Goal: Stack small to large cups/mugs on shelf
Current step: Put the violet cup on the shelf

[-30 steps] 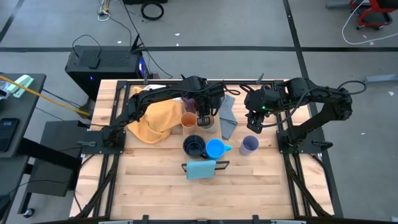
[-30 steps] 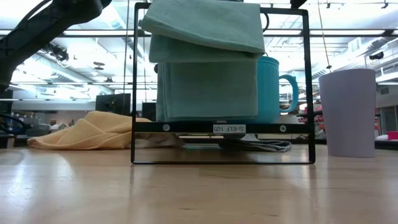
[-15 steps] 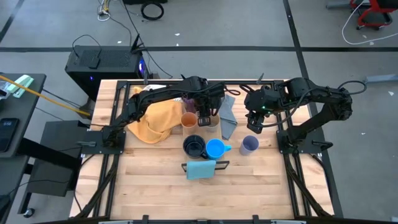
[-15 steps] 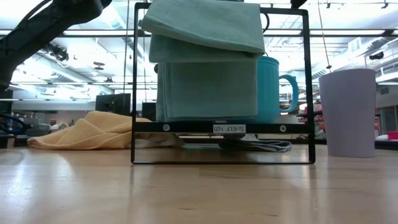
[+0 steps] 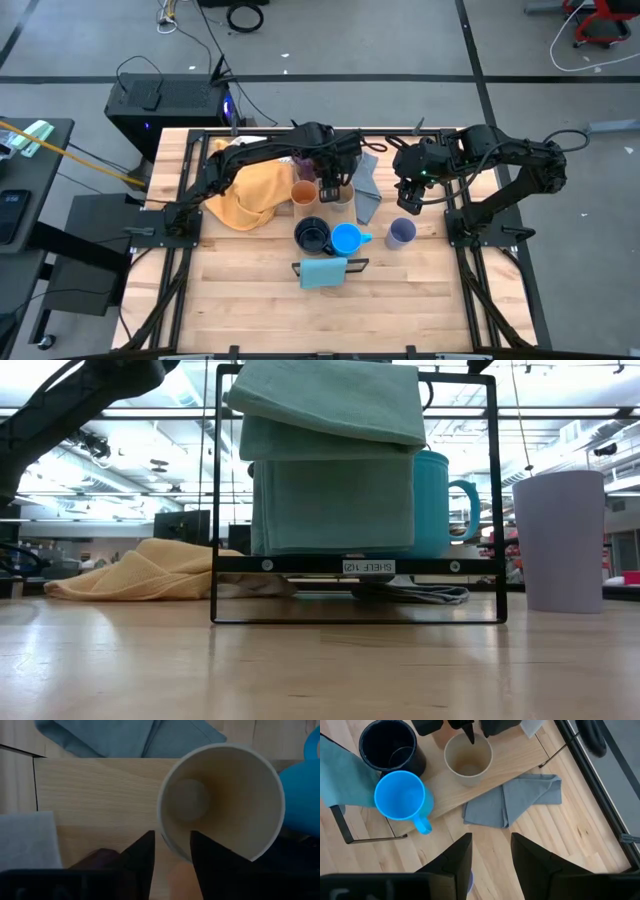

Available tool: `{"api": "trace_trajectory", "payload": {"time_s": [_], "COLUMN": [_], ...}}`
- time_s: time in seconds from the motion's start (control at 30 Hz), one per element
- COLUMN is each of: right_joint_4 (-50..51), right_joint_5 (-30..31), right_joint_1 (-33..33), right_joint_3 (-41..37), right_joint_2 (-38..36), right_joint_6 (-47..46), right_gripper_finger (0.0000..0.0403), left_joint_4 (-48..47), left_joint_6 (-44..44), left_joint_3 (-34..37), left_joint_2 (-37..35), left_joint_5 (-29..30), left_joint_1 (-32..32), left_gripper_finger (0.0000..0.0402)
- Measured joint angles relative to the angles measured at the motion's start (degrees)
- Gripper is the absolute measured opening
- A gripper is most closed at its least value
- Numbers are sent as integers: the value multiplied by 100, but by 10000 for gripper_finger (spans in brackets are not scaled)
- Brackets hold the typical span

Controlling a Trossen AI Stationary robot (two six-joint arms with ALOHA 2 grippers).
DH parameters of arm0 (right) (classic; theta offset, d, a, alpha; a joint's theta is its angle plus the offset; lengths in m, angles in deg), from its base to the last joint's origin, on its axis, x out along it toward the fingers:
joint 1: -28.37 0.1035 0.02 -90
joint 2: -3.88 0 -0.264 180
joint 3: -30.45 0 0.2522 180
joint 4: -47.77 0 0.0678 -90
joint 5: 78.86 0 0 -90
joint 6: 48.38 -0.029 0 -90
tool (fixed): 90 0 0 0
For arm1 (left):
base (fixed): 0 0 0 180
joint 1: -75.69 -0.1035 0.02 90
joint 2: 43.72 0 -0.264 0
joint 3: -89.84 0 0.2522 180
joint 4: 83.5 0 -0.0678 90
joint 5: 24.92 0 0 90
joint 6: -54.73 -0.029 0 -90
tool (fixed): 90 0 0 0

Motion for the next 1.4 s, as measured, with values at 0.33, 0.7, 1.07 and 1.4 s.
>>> {"api": "trace_trajectory", "payload": {"time_s": [0.33, 0.7, 1.07, 1.4], "right_joint_4": [0, 221, 273, -659], "right_joint_5": [0, 134, 335, 45], "right_joint_1": [0, 2, -1, 214], "right_joint_3": [0, -73, -1577, -3276], "right_joint_2": [0, -240, -2097, -2570], "right_joint_6": [0, -2, -1444, -1652], "right_gripper_finger": [142, 142, 142, 142], "left_joint_4": [293, 2294, 4495, 4954], "left_joint_6": [2, 169, 611, 730], "left_joint_3": [-2, 2, -11, -2], "left_joint_2": [-260, -1083, -2445, -2700], "left_joint_5": [-7, -935, -793, -768], "left_joint_1": [-65, 132, 25, -107], "left_gripper_finger": [158, 152, 133, 116]}}
